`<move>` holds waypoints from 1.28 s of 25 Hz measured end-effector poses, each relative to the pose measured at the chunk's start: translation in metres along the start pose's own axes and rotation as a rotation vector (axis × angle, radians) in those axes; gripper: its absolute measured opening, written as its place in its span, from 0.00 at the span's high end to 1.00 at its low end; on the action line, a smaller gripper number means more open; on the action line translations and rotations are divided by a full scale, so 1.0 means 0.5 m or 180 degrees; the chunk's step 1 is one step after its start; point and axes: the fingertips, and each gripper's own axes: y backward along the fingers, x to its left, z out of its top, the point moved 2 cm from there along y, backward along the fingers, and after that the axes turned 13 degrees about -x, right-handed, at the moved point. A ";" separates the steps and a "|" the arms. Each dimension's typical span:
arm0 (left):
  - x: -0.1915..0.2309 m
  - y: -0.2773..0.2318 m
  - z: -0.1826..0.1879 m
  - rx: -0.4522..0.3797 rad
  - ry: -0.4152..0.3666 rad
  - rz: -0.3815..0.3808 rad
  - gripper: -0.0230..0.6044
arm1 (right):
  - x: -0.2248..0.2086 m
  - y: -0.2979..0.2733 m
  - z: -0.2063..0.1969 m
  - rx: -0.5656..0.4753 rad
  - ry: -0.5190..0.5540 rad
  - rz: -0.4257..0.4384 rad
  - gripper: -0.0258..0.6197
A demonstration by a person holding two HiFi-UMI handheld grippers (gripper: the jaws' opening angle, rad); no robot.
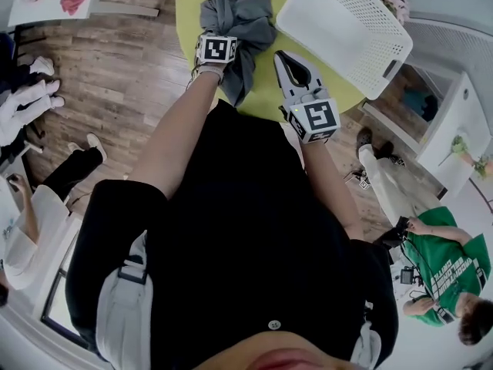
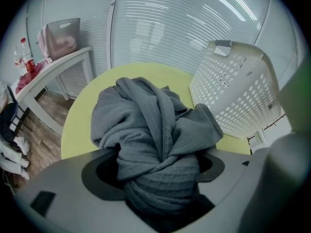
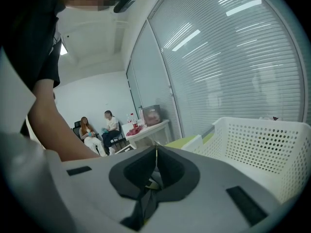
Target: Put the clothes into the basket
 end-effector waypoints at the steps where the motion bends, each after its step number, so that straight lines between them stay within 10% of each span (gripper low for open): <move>1: -0.004 0.006 0.002 0.0007 -0.0030 -0.0058 0.35 | 0.005 -0.001 0.005 -0.0007 0.0012 0.0014 0.92; 13: -0.046 0.168 0.084 0.0292 -0.1466 -0.0706 0.40 | 0.020 -0.004 0.064 -0.0162 0.0130 0.0099 0.92; 20: -0.096 0.288 0.097 0.0640 -0.1901 -0.1083 0.40 | 0.019 0.005 0.096 -0.0231 0.0102 0.0133 0.92; 32: -0.213 0.443 0.241 0.0463 -0.2998 -0.1651 0.40 | 0.007 0.005 0.172 -0.0409 0.0310 -0.0099 0.92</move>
